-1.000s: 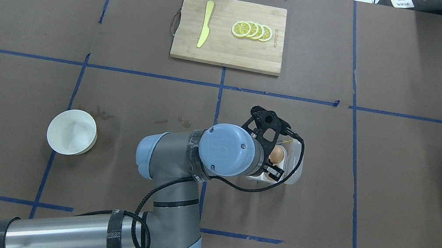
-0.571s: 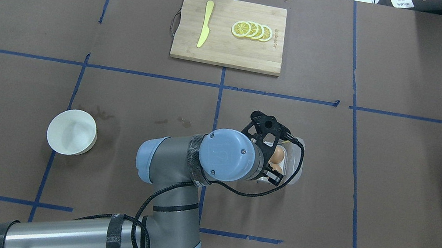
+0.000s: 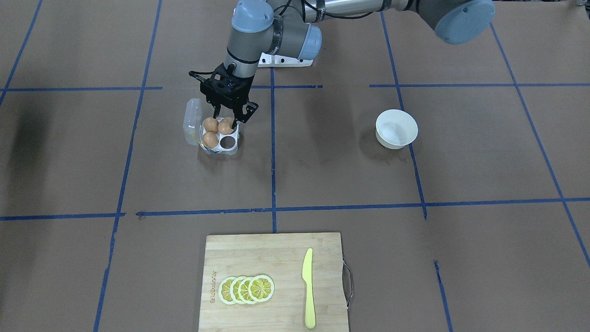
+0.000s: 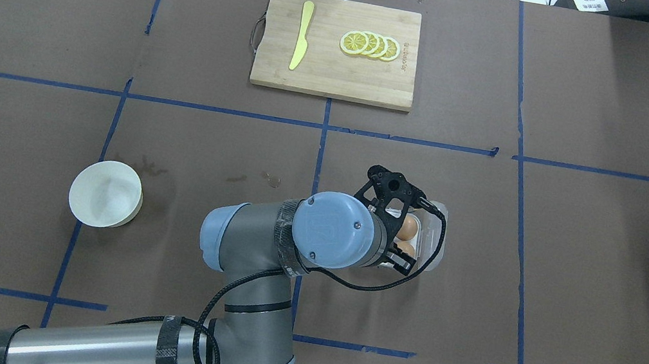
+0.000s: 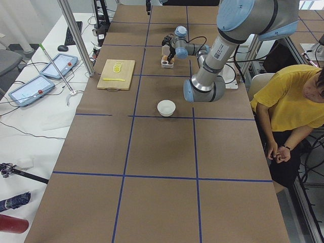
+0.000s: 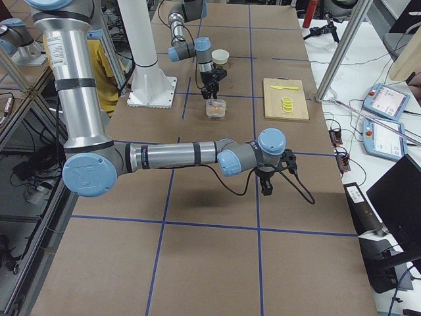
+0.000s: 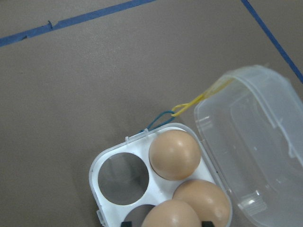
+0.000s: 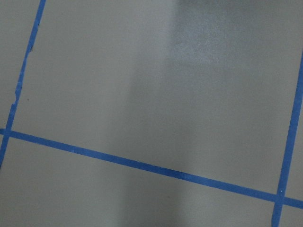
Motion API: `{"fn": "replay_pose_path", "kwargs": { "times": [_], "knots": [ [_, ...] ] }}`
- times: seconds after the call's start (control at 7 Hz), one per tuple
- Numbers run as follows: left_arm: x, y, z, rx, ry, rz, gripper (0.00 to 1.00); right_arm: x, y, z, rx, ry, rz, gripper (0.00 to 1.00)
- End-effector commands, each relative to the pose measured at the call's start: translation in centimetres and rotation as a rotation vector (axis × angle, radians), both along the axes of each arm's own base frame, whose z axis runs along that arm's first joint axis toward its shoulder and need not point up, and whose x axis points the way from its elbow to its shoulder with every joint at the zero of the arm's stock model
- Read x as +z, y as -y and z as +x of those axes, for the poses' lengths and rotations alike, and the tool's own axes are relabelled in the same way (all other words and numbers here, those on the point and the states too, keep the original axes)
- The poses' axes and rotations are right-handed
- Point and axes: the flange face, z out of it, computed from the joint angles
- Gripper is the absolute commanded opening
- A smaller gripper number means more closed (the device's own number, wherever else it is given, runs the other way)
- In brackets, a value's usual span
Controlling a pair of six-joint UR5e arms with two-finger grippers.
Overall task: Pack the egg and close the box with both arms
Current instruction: 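Lower the egg into the empty carton cup and open the left gripper, then withdraw the left gripper from the carton while the right arm approaches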
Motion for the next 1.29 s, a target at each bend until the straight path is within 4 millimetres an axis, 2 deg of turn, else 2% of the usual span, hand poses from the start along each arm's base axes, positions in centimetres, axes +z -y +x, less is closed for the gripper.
{"fn": "replay_pose_path", "kwargs": {
  "times": [0.0,0.14,0.43,0.57,0.86,1.0,1.14],
  "knots": [
    [-0.1,0.1,-0.1,-0.007,-0.001,0.003,0.91,-0.2,0.0,-0.1,-0.004,0.01,0.001,1.0],
    [-0.5,0.7,-0.6,-0.014,-0.009,0.01,0.91,-0.3,-0.1,-0.1,-0.004,0.01,0.002,1.0],
    [-1.5,4.7,-4.2,-0.071,-0.031,0.012,0.9,-0.7,-0.1,0.0,0.001,0.013,0.004,1.0],
    [1.3,6.7,-7.5,-0.064,-0.024,-0.013,0.89,-0.8,-0.4,0.0,0.023,0.019,-0.024,1.0],
    [7.8,10.9,-17.7,-0.034,0.018,0.069,0.88,-3.5,-1.4,-1.4,0.061,0.069,-0.08,1.0],
    [10.5,13.5,-21.2,-0.029,0.052,0.083,0.88,-5.7,-2.8,-3.7,0.064,0.087,-0.107,1.0],
    [13.4,15.3,-23.9,-0.015,0.085,0.076,0.88,-8.5,-4.2,-6.8,0.068,0.105,-0.143,1.0]
  ]
}}
